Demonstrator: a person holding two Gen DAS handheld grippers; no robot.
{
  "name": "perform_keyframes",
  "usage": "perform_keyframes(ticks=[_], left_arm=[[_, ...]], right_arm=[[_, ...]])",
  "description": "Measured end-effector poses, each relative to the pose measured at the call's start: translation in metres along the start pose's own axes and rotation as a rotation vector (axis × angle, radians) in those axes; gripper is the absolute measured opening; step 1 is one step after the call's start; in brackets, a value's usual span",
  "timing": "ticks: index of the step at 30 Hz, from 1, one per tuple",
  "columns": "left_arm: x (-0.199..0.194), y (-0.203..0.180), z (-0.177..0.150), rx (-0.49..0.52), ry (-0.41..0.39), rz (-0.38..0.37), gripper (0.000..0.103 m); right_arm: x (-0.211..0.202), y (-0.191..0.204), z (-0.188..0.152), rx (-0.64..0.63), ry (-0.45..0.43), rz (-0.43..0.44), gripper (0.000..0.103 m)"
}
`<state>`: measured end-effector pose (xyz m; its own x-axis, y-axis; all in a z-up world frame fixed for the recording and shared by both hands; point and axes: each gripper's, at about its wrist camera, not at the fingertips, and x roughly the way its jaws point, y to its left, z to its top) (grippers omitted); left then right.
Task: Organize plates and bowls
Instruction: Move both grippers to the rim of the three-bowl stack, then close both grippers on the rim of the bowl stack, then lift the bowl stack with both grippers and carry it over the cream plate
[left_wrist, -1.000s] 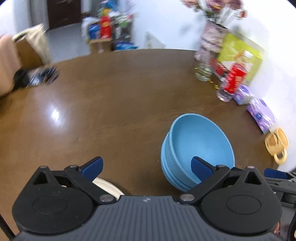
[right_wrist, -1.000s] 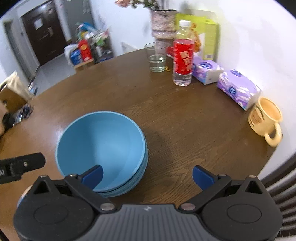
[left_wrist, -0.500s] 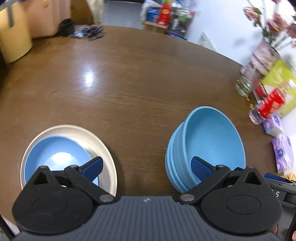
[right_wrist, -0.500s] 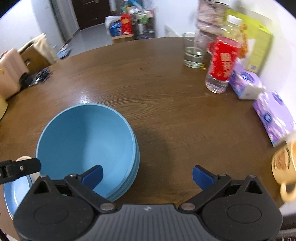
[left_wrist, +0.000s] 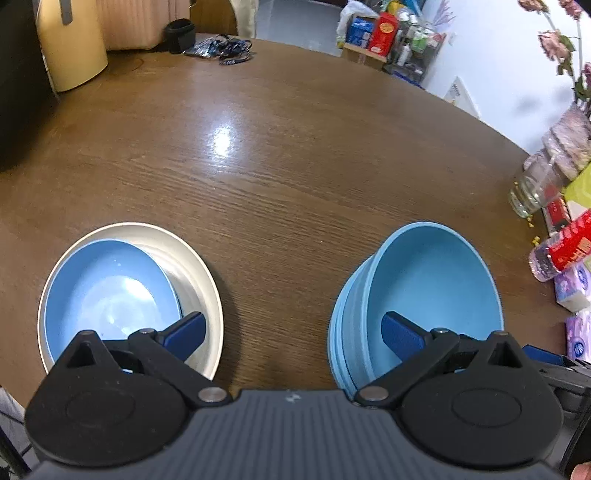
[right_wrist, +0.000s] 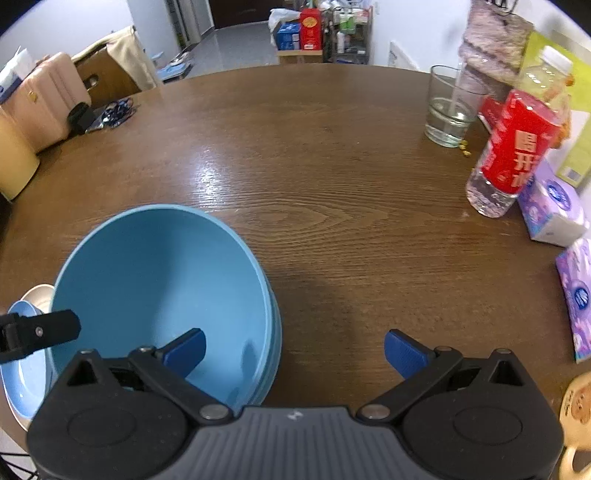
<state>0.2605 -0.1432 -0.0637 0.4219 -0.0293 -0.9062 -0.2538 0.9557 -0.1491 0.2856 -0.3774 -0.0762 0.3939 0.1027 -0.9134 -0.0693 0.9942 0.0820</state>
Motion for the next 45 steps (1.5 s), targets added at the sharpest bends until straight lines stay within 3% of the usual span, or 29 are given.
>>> perform_keyframes(ticks=[7, 14, 18, 21, 28, 34, 45], left_arm=[[0.014, -0.005, 0.002, -0.075, 0.029, 0.022, 0.102], [0.028, -0.007, 0.002, -0.13, 0.067, 0.024, 0.093], [0.035, -0.005, 0.002, -0.148, 0.091, 0.008, 0.078], [0.041, -0.004, 0.002, -0.16, 0.108, 0.005, 0.074], [0.054, -0.009, -0.001, -0.172, 0.139, -0.039, 0.055], [0.057, -0.012, -0.001, -0.169, 0.149, -0.102, 0.034], [0.057, -0.021, -0.002, -0.132, 0.138, -0.098, 0.032]], right_arm=[[0.017, 0.0, 0.011, -0.008, 0.025, 0.037, 0.102], [0.033, 0.004, 0.016, -0.048, 0.053, 0.062, 0.088], [0.04, 0.003, 0.015, -0.041, 0.064, 0.086, 0.074], [0.044, 0.003, 0.013, -0.029, 0.07, 0.113, 0.071], [0.046, -0.004, 0.014, -0.005, 0.07, 0.167, 0.061], [0.046, -0.008, 0.011, 0.025, 0.068, 0.237, 0.039], [0.041, -0.008, 0.003, 0.048, 0.025, 0.234, 0.034]])
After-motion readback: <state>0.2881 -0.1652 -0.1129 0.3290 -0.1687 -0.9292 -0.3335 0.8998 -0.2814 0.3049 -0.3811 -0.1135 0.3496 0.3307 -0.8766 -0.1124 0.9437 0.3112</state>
